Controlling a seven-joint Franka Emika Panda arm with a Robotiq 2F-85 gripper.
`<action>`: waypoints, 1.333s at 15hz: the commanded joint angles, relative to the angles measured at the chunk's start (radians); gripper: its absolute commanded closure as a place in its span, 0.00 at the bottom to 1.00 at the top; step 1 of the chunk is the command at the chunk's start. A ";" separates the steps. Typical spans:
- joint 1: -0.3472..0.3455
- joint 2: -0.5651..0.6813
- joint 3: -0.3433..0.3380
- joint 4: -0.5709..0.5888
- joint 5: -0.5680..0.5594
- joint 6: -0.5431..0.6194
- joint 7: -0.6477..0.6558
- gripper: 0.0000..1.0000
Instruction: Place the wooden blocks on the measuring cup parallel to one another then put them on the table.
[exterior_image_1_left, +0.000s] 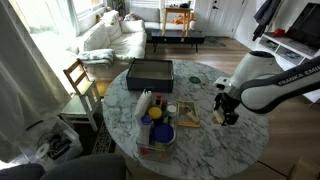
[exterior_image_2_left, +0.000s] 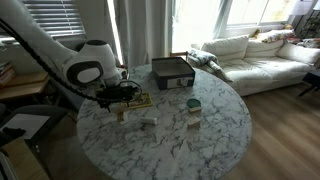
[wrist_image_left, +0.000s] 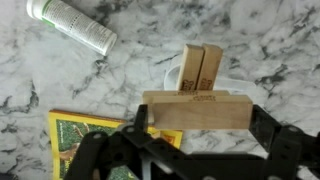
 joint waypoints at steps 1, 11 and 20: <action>-0.012 0.008 0.006 -0.004 0.003 0.021 -0.029 0.00; -0.021 0.021 0.003 0.001 -0.001 0.044 -0.047 0.00; -0.027 0.026 0.005 0.004 -0.001 0.048 -0.063 0.00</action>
